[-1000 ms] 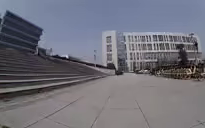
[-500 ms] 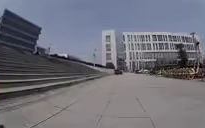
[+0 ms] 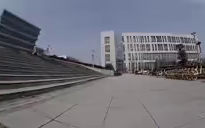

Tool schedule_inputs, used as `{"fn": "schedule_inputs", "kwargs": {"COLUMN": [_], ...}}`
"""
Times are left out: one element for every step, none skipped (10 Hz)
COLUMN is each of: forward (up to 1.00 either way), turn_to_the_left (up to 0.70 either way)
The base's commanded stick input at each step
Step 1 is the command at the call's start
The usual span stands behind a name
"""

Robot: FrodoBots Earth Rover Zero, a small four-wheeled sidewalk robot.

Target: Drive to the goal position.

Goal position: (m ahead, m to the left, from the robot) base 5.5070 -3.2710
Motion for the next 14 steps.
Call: {"fn": "schedule_inputs", "kwargs": {"forward": [0.7,0.7,0.7,0.7,0.7,0.7,0.7,0.7,0.7,0.7,0.7,0.7,0.7,0.7], "turn_to_the_left": [-0.3,-0.35,-0.35,-0.35,-0.35,-0.35,-0.35,-0.35,-0.35,-0.35,-0.35,-0.35,-0.33,-0.14]}}
